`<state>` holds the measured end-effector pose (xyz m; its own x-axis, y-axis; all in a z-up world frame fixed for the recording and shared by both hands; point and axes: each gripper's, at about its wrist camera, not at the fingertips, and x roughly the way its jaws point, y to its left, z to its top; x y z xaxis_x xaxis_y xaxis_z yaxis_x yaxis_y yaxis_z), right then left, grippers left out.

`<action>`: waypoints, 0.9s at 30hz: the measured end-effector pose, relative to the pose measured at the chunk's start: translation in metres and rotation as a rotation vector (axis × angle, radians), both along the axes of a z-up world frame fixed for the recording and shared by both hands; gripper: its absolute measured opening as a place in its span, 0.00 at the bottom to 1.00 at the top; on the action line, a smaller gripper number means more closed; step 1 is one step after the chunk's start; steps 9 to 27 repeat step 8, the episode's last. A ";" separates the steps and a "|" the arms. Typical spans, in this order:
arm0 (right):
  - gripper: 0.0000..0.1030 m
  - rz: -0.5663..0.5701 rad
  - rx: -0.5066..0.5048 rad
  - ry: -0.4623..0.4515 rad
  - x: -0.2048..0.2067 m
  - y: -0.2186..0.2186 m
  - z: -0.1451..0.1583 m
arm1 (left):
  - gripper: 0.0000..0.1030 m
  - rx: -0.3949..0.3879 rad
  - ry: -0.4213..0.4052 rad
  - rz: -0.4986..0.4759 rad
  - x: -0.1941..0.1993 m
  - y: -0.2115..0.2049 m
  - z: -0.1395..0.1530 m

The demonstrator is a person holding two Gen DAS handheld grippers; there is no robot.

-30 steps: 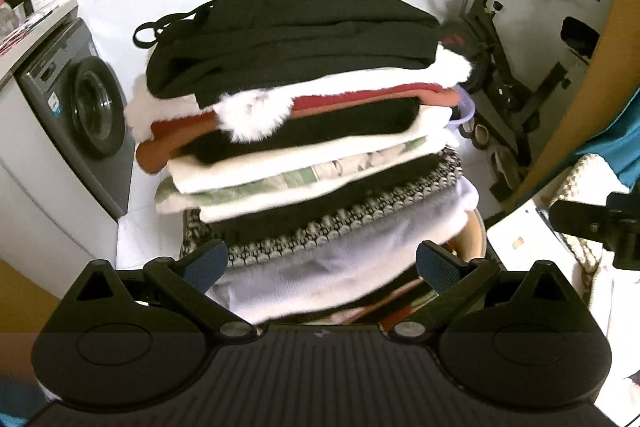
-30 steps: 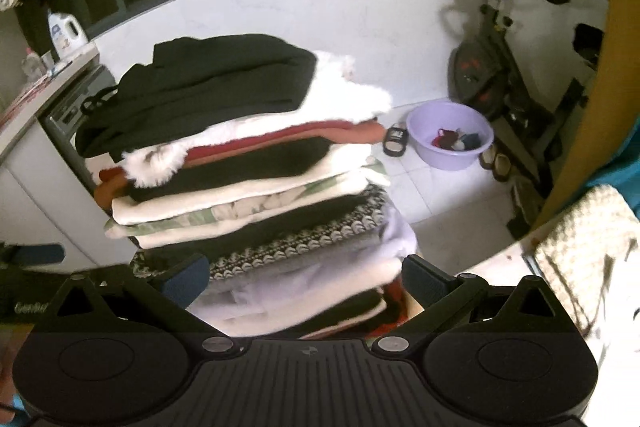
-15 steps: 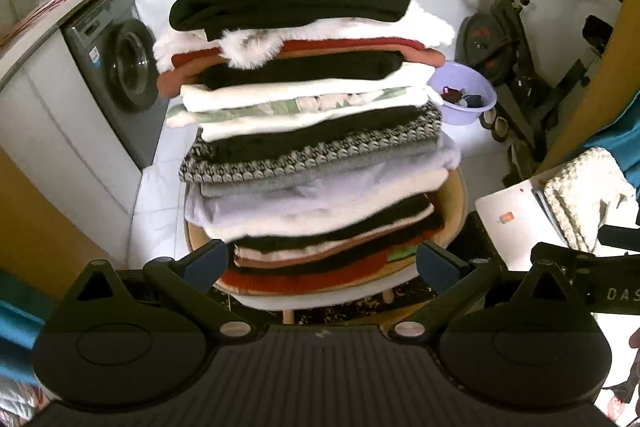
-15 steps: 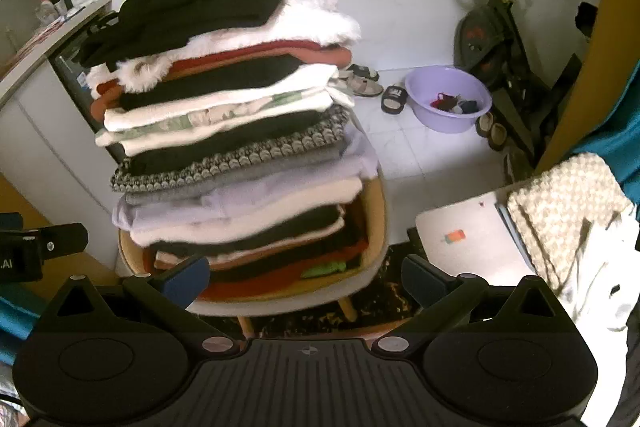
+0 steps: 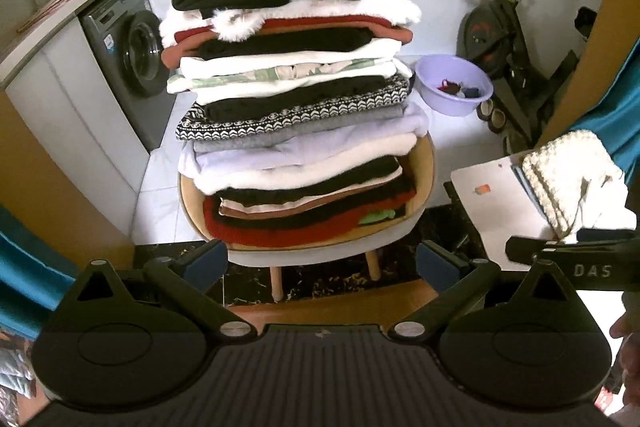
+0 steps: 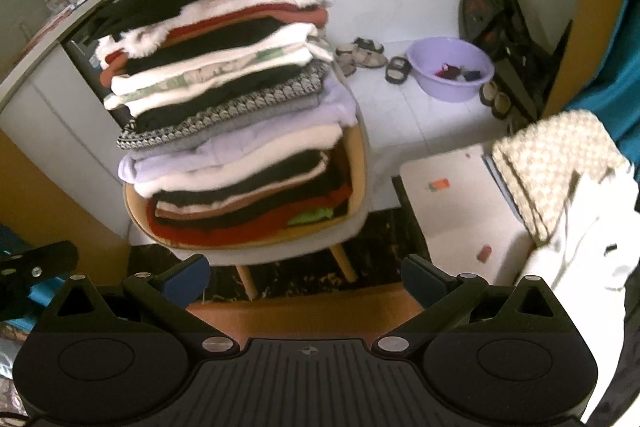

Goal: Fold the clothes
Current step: 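Open both grippers and pull them back from the stack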

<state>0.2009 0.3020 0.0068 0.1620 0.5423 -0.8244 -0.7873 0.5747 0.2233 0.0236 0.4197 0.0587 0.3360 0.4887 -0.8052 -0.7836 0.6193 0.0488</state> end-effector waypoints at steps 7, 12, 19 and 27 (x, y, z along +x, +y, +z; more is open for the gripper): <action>0.99 -0.038 0.007 0.049 0.004 -0.022 -0.005 | 0.99 0.014 -0.062 0.009 -0.011 -0.019 0.007; 0.99 -0.037 0.006 0.047 0.003 -0.024 -0.005 | 0.99 0.017 -0.065 0.008 -0.011 -0.020 0.008; 0.99 -0.037 0.006 0.047 0.003 -0.024 -0.005 | 0.99 0.017 -0.065 0.008 -0.011 -0.020 0.008; 0.99 -0.037 0.006 0.047 0.003 -0.024 -0.005 | 0.99 0.017 -0.065 0.008 -0.011 -0.020 0.008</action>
